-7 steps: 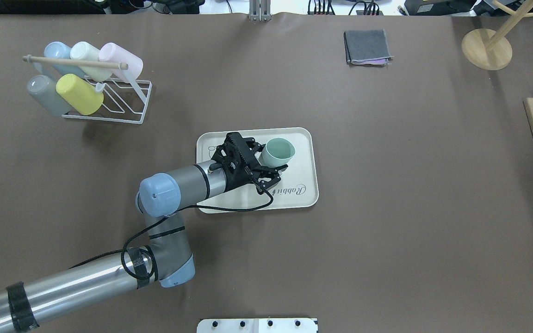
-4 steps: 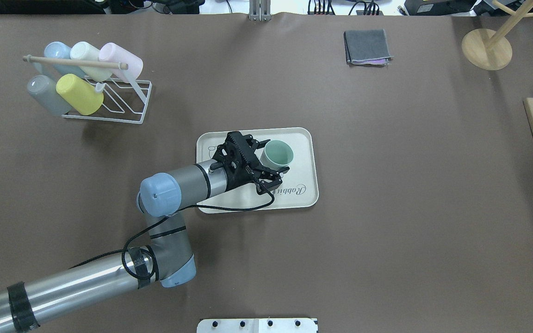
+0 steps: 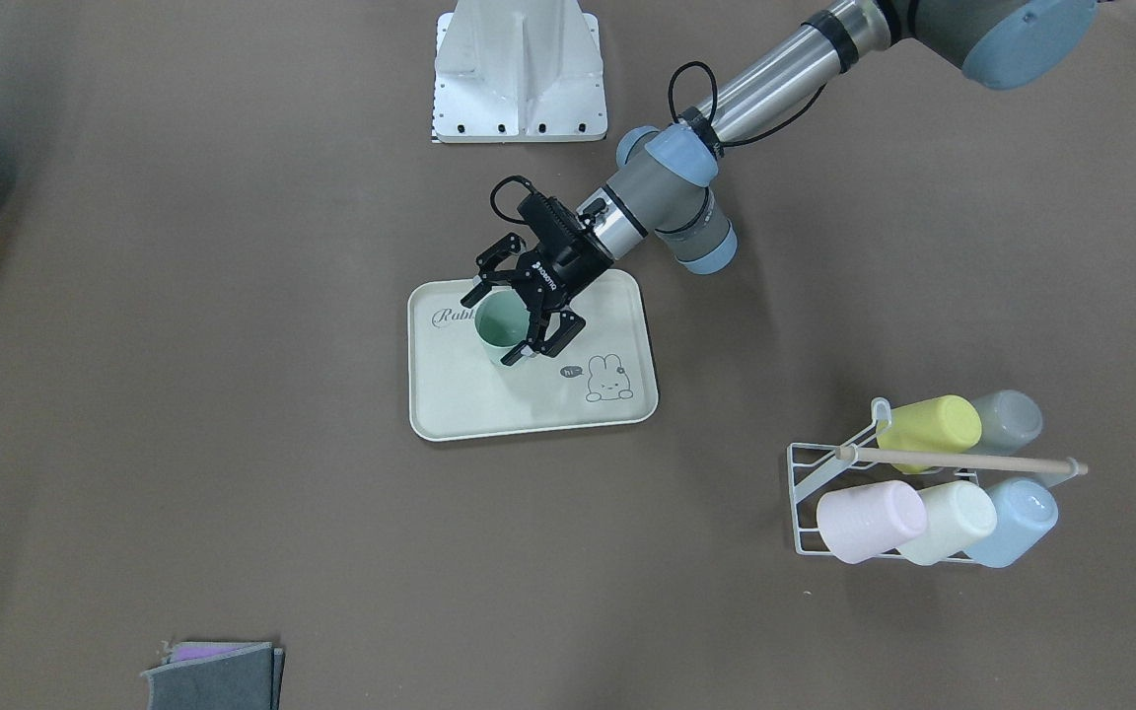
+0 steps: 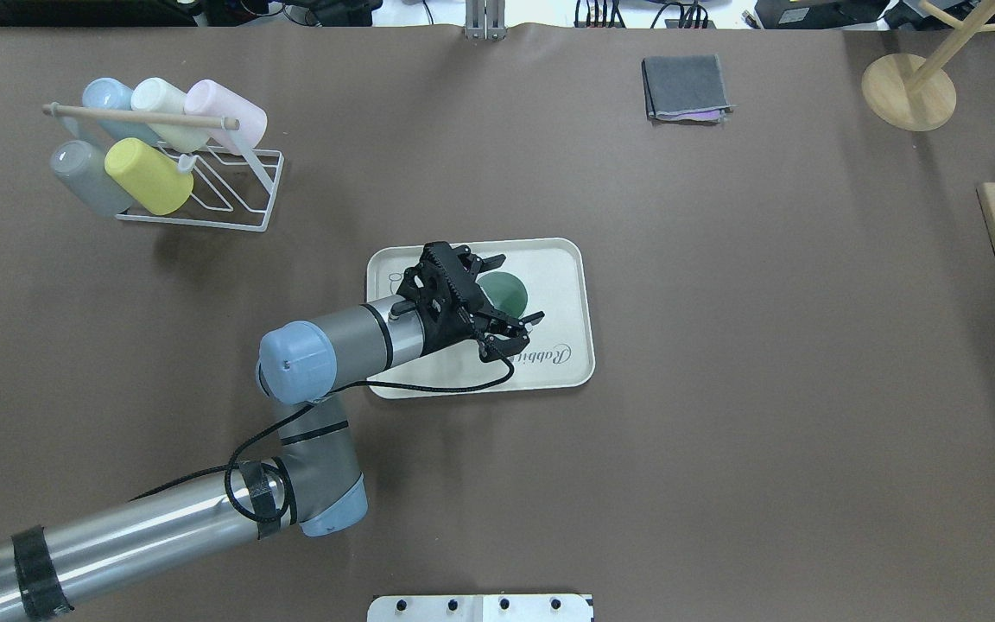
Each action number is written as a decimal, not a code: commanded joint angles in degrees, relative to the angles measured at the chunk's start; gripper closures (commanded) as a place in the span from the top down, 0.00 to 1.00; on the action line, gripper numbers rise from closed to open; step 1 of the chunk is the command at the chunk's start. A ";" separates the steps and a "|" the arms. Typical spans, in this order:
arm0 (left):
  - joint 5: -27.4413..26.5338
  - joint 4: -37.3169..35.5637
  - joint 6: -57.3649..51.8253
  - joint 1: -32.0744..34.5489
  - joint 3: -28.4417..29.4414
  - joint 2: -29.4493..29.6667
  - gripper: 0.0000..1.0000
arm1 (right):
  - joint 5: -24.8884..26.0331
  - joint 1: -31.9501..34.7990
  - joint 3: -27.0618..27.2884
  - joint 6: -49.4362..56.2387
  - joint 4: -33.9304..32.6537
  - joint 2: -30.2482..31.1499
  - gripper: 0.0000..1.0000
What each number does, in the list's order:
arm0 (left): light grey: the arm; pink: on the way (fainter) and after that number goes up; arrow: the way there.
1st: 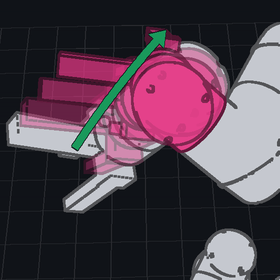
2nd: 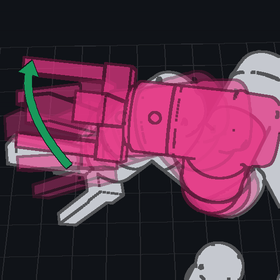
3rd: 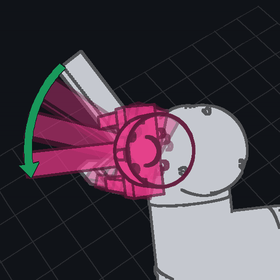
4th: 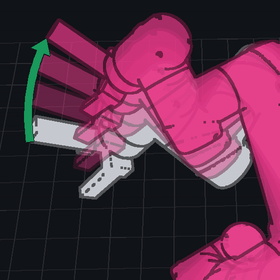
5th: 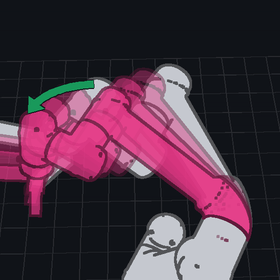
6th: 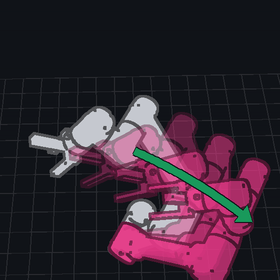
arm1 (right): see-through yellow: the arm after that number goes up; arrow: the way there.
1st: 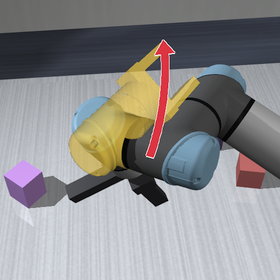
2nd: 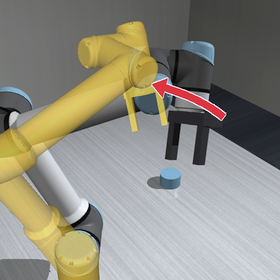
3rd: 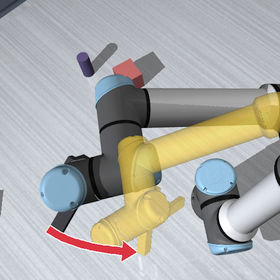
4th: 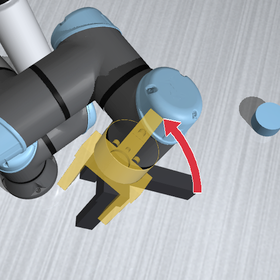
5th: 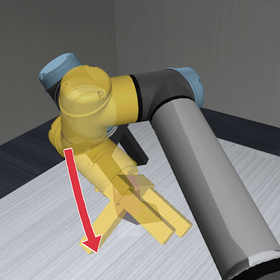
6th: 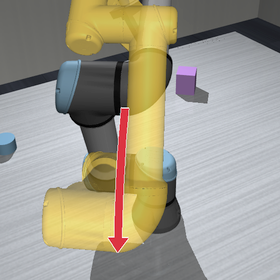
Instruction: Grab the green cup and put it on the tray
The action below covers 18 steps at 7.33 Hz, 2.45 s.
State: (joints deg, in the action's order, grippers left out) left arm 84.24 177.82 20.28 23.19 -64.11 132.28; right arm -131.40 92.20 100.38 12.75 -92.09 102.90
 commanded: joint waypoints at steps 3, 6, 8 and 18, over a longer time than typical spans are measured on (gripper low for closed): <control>0.22 -16.90 1.07 0.36 -15.11 0.52 0.98 | 0.00 0.00 -0.01 -0.10 0.07 -0.77 1.00; -5.37 -46.33 0.20 3.52 -24.72 5.60 0.98 | 0.00 0.00 0.08 -0.10 -0.02 -0.77 1.00; -6.37 -74.65 0.63 10.78 -34.28 7.55 0.98 | 0.00 0.00 0.16 -0.10 0.06 -0.77 1.00; 62.97 -85.92 -0.13 62.56 -21.04 -25.76 0.98 | -0.09 0.00 0.60 -0.18 -0.02 -0.77 1.00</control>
State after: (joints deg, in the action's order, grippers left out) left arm 142.11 88.24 22.10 80.92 -84.72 116.16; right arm -131.46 92.20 100.88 12.60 -92.03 102.12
